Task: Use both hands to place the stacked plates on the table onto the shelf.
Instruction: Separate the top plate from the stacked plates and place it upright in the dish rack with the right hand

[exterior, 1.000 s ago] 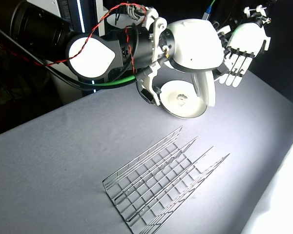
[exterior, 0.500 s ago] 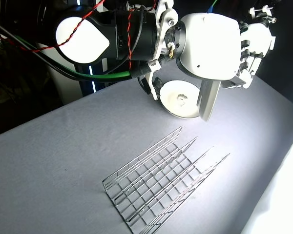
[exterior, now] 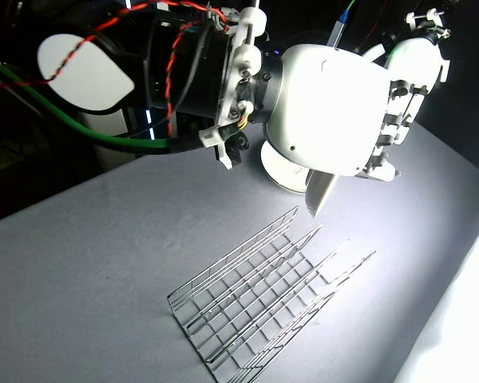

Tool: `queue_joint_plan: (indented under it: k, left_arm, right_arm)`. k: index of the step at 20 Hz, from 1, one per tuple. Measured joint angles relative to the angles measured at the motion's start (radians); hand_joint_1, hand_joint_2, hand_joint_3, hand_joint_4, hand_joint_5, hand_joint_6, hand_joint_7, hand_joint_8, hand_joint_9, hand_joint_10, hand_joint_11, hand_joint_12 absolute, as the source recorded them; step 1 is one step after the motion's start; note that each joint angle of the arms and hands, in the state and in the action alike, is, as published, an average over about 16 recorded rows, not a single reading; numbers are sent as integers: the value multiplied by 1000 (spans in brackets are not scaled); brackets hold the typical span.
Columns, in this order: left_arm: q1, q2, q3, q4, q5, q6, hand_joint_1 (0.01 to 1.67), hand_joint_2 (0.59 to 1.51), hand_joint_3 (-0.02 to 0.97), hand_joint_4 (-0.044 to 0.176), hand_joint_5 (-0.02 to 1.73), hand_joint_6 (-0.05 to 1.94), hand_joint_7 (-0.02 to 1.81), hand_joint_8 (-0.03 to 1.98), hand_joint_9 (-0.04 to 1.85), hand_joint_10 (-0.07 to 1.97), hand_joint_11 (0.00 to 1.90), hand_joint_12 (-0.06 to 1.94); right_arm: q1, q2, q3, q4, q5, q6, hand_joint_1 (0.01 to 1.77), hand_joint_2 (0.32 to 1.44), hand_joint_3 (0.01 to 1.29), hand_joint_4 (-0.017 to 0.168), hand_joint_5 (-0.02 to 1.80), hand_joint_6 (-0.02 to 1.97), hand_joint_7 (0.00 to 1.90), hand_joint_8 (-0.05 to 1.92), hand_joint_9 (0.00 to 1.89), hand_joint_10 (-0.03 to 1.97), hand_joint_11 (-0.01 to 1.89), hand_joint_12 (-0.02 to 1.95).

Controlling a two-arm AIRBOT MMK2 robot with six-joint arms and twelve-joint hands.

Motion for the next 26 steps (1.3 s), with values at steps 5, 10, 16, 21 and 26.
queue_joint_plan:
  k: [5, 10, 16, 21, 26]
  left_arm:
    - [0, -5, -1, 1, -1, 10, 22, 936, 11, 2, 22, 18, 20, -4, 18, 9, 17, 7]
    - [0, -12, 0, 1, -1, 15, 22, 934, 11, 2, 22, 19, 21, -4, 18, 9, 17, 7]
    - [0, -17, 1, 2, -2, 17, 22, 930, 11, 2, 22, 18, 21, -4, 18, 9, 16, 7]
    - [0, -20, 1, 5, -4, 19, 22, 921, 11, 2, 22, 19, 21, -4, 18, 9, 16, 7]
    - [1, -23, 5, 7, -11, 22, 22, 914, 11, 2, 23, 19, 21, -4, 18, 9, 16, 7]
  right_arm:
    - [2, 29, 26, 35, -19, -3, 1295, 1031, 13, -9, 845, 1167, 847, 1053, 884, 614, 575, 1172]
    - [-2, 57, 49, 43, -33, -6, 1300, 1033, 13, -8, 858, 1140, 861, 1023, 825, 833, 613, 1143]
    - [-12, 89, 67, 17, -53, -7, 1303, 1036, 13, -9, 861, 1132, 866, 1014, 809, 1049, 683, 1142]
    - [-28, 108, 86, -22, -72, -8, 1304, 1039, 12, -9, 873, 1095, 897, 945, 887, 1014, 796, 1149]
    - [-59, 119, 111, -70, -83, -8, 1306, 1040, 12, -9, 880, 1058, 925, 885, 948, 1116, 911, 1164]
